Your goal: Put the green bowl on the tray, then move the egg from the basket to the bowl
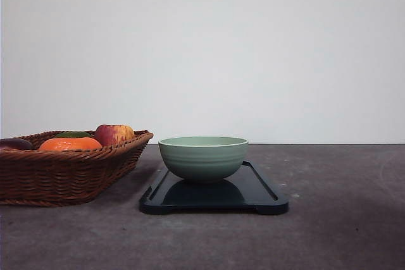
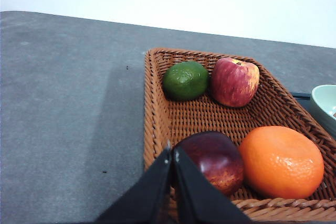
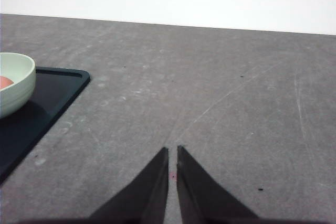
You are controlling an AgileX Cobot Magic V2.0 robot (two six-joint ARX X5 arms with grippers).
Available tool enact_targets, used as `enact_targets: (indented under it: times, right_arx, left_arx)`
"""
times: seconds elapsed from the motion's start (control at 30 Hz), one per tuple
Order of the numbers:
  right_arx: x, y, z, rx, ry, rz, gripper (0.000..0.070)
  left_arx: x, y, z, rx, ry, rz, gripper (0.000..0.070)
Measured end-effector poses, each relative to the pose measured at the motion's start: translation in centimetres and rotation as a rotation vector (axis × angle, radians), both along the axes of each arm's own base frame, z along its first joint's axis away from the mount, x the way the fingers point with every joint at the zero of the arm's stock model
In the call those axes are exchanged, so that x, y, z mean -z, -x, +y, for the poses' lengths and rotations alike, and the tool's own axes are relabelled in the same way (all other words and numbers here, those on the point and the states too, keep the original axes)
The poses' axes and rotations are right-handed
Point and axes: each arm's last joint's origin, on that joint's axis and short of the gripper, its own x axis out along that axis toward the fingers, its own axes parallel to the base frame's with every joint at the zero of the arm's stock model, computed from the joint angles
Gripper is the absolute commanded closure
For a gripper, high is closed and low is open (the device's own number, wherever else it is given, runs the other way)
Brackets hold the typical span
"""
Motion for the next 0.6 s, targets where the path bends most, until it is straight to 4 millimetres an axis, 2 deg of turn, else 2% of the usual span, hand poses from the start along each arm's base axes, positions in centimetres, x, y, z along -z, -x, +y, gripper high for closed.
enact_targets:
  times: [0.6]
  right_arx:
    - [0.00, 0.00, 0.00, 0.000, 0.000, 0.000, 0.0679]
  left_arx:
    - [0.00, 0.00, 0.00, 0.000, 0.000, 0.000, 0.0700]
